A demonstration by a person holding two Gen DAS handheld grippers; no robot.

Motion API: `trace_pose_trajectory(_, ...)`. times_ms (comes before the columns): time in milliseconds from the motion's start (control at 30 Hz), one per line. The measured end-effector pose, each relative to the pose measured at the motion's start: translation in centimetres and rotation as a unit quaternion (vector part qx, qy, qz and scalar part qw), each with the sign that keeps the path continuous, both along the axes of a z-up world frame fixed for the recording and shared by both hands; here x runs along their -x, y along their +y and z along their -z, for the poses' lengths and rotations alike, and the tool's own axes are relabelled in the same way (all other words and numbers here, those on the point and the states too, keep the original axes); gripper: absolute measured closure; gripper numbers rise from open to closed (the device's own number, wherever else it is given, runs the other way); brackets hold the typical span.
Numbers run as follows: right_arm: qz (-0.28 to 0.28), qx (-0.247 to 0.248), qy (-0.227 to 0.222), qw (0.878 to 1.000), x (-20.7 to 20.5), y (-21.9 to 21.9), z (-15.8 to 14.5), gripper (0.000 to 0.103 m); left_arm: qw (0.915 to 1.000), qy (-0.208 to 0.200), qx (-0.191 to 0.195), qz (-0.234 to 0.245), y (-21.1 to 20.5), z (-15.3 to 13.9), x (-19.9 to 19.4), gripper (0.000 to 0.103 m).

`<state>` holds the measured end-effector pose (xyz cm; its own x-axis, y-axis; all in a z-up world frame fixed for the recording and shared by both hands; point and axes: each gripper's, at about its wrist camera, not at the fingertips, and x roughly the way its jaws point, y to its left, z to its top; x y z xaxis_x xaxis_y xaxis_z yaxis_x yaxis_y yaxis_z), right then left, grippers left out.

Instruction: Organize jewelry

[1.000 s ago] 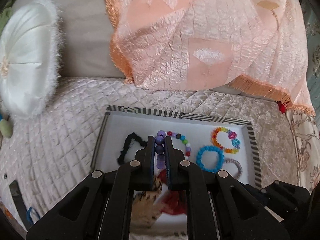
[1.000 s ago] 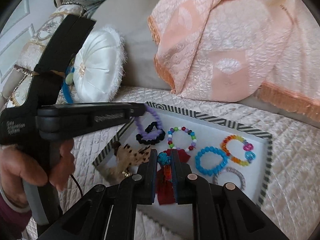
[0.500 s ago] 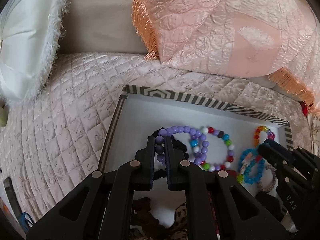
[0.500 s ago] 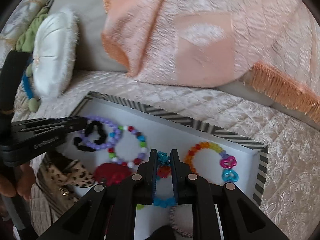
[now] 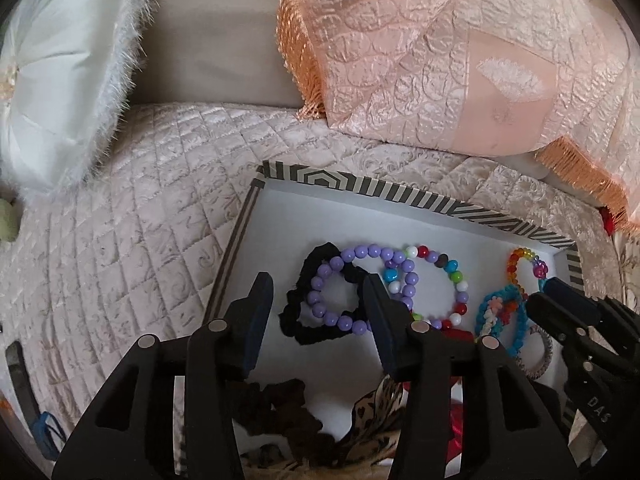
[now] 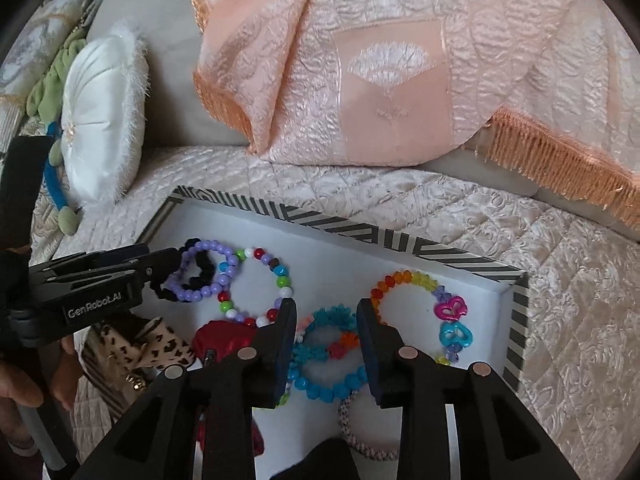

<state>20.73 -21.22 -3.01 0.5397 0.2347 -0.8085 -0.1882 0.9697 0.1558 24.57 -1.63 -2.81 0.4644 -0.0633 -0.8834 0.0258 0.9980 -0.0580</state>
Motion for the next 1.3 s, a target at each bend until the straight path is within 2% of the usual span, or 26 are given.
trace_pose_trajectory(267,0.021,-0.03,-0.041,0.998,4.1,-1.0,-2.1,0.074,0.9992,-0.038,-0.011,0.008,-0.2,-2.3,3.4,0.056)
trace_pose_trajectory(600,0.046,-0.041,-0.073,0.995,9.6,-1.0,-3.6,0.073,0.9981,-0.06,0.005,0.016,-0.5,-3.9,9.5,0.056)
trace_pose_trajectory(967,0.04,-0.026,-0.084,0.995,14.9,0.2,-4.0,0.07,0.9965,-0.082,-0.001,0.018,0.1,-4.9,16.1,0.056)
trace_pose_trajectory(1067,0.037,-0.02,-0.088,0.995,16.3,0.5,-4.3,0.066,0.9959,-0.089,-0.003,0.018,0.2,-5.2,17.4,0.056)
trace_pose_trajectory(1300,0.033,-0.01,-0.104,0.994,19.0,1.4,-5.2,0.066,0.9936,-0.111,-0.003,0.021,0.2,-6.7,20.3,0.056)
